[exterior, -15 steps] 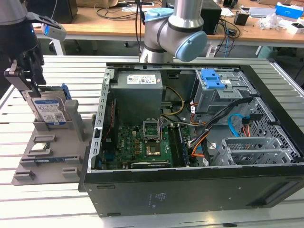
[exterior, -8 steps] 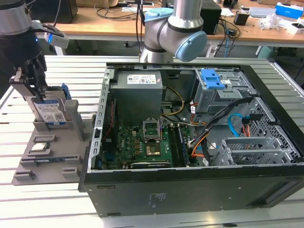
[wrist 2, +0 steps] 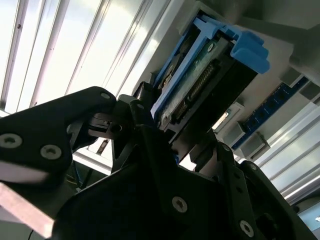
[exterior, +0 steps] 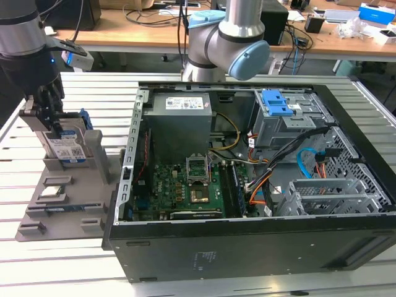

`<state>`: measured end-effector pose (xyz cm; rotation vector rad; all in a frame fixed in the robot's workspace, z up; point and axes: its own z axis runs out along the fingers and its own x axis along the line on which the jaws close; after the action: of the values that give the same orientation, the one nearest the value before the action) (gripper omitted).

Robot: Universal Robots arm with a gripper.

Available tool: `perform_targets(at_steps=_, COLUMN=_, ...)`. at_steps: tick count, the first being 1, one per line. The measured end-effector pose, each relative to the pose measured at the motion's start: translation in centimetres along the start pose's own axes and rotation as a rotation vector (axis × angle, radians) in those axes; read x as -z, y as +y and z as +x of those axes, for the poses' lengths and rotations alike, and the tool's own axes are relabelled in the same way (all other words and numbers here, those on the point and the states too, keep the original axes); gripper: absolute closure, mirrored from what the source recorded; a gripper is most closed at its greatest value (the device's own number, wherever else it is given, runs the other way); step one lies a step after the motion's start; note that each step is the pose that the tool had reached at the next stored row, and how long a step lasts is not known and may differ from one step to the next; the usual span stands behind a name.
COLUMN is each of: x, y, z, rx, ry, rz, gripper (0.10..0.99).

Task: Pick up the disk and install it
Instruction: 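Pick up the disk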

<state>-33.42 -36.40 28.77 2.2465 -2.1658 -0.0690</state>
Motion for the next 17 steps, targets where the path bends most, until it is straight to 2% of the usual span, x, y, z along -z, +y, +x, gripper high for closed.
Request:
perform_targets(at_steps=4, x=-0.01, y=0.0, z=0.0, rx=0.0, ry=0.0005, rz=0.0, gripper=0.561)
perform_targets(at_steps=6, x=-0.02, y=0.0, z=-0.01, rx=0.0, ry=0.0006, rz=0.0, gripper=0.69)
perform_targets(at_steps=7, x=-0.01, y=0.0, z=0.0, rx=0.0, ry=0.0009, rz=0.0, gripper=0.722)
perform_targets(at_steps=17, x=-0.01, y=0.0, z=0.0, rx=0.0, ry=0.0021, rz=0.0, gripper=0.722)
